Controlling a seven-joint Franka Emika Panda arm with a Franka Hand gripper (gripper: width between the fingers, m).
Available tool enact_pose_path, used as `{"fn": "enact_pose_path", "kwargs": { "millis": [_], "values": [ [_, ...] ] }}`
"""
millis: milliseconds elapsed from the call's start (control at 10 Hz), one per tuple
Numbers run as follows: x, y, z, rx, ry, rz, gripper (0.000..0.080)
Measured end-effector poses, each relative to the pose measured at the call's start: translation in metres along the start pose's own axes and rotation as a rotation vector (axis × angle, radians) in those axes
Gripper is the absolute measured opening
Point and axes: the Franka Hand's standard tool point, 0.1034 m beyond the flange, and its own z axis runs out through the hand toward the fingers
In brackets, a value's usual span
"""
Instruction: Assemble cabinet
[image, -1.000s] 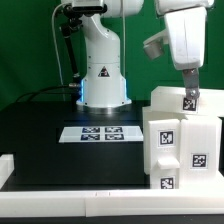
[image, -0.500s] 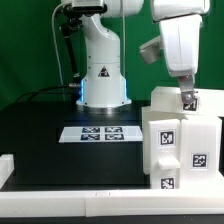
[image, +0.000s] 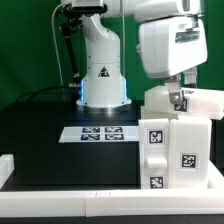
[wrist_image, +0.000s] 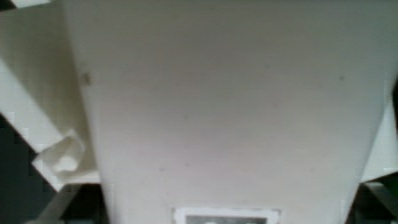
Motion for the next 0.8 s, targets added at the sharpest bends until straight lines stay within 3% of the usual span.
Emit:
{"fn": "enact_pose_path", "kwargs": {
  "millis": [800],
  "values": [
    [0.0027,0.0087,-0.0042,-0.029,0.038,0.589,0.0557]
  ]
}}
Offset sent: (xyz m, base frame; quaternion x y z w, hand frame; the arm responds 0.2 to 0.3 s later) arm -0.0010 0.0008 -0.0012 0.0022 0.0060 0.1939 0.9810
